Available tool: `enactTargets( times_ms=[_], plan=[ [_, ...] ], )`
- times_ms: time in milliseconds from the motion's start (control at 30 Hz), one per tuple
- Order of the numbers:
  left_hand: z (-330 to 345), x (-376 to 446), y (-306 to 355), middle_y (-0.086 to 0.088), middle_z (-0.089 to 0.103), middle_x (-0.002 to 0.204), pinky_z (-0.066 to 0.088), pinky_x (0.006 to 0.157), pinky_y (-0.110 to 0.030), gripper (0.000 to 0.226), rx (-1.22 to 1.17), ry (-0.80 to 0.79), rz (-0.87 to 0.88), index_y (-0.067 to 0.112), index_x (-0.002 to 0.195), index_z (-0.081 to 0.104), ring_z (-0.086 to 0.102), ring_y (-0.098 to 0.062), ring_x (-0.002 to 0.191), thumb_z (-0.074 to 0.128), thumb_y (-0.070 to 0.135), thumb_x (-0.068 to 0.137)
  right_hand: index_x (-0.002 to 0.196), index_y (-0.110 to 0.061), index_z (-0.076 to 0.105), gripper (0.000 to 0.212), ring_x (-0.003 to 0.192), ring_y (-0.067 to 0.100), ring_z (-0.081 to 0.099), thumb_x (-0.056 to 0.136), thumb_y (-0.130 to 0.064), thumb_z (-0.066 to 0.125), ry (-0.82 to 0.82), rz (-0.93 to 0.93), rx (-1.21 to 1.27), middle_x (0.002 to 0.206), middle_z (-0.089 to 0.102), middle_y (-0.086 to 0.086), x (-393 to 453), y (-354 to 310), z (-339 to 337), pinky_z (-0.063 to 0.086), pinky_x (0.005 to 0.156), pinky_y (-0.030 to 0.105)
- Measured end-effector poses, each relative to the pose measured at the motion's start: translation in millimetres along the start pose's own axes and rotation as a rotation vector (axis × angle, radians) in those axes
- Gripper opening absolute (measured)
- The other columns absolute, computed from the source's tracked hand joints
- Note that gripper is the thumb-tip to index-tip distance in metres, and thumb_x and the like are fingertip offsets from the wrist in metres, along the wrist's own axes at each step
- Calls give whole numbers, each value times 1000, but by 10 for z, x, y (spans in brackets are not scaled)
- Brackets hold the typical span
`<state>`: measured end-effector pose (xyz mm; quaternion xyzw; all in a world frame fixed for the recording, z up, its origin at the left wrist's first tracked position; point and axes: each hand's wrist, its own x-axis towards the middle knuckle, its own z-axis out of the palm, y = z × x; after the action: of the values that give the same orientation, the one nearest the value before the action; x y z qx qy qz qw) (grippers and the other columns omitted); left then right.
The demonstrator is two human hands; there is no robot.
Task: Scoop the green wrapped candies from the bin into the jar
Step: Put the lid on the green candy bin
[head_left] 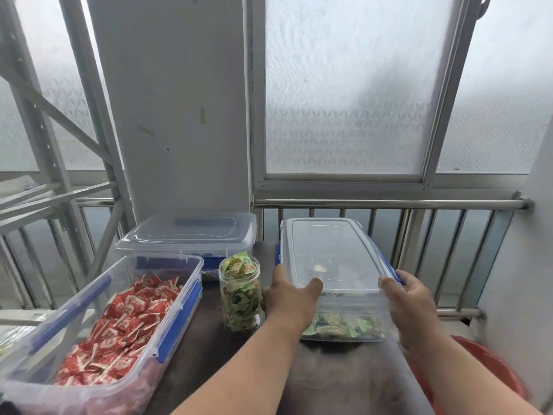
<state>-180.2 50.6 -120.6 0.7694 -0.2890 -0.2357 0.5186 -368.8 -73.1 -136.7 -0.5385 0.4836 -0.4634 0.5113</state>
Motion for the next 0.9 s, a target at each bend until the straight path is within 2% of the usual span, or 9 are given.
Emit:
enactTargets(
  times_ms=[133, 233, 267, 333, 400, 600, 733, 833, 900],
  plan=[
    [16, -43, -48, -8, 30, 156, 47, 102, -32, 97, -4, 23, 42, 31, 170, 34, 49, -24, 116, 79, 58, 89, 136, -24, 59, 68, 103, 29, 73, 73, -45, 73, -9, -22, 41, 114, 74, 4, 37, 45, -17, 58, 93, 57],
    [78, -76, -19, -1, 21, 146, 49, 107, -33, 65, 88, 47, 158, 21, 143, 47, 51, -28, 127, 77, 56, 96, 130, -24, 61, 64, 100, 31, 72, 71, -46, 72, -1, -33, 56, 111, 74, 7, 86, 68, -44, 59, 91, 55],
    [88, -85, -5, -1, 22, 147, 49, 113, -37, 64, 118, 44, 178, 18, 140, 47, 51, -32, 133, 75, 56, 98, 130, -23, 61, 65, 100, 31, 72, 70, -46, 72, -1, -34, 63, 111, 74, 8, 100, 74, -50, 60, 90, 54],
    [84, -85, 6, -10, 21, 168, 41, 126, -44, 84, 165, 8, 188, 13, 162, 40, 41, -38, 154, 72, 59, 100, 132, -23, 59, 67, 101, 32, 71, 71, -45, 72, -10, -38, 72, 114, 72, 9, 117, 88, -56, 59, 90, 54],
    [46, -84, 5, -15, 15, 182, 29, 134, -43, 98, 194, 4, 209, 16, 175, 28, 24, -34, 168, 70, 62, 100, 134, -24, 58, 66, 103, 31, 70, 73, -45, 72, -14, -51, 66, 117, 71, 8, 115, 97, -54, 59, 92, 56],
    [-22, 11, -31, -12, 39, 176, 30, 131, -41, 90, 320, 49, 291, 16, 170, 44, 32, -29, 164, 67, 68, 99, 136, -26, 59, 54, 103, 25, 71, 84, -38, 70, -10, -107, -23, 119, 70, 3, 136, 110, -92, 60, 90, 51],
    [-27, 66, 23, -14, 57, 155, 40, 121, -41, 73, 478, 45, 316, 11, 155, 57, 46, -32, 150, 60, 63, 104, 138, -22, 59, 52, 101, 21, 71, 89, -34, 69, -9, -137, -116, 117, 71, 1, 208, 76, -107, 61, 87, 44],
    [-29, 121, 88, -14, 59, 142, 44, 113, -42, 62, 576, 12, 293, 9, 140, 61, 50, -34, 140, 55, 61, 106, 134, -24, 62, 54, 99, 19, 71, 83, -40, 67, 10, -135, -159, 114, 72, -2, 231, 54, -77, 60, 89, 47],
    [-32, 171, 140, -16, 58, 141, 46, 111, -44, 62, 646, -6, 279, 8, 140, 58, 49, -34, 137, 50, 60, 108, 130, -29, 62, 55, 99, 18, 70, 79, -48, 63, 32, -141, -197, 113, 72, -4, 242, 34, -21, 59, 90, 45]
  ],
)
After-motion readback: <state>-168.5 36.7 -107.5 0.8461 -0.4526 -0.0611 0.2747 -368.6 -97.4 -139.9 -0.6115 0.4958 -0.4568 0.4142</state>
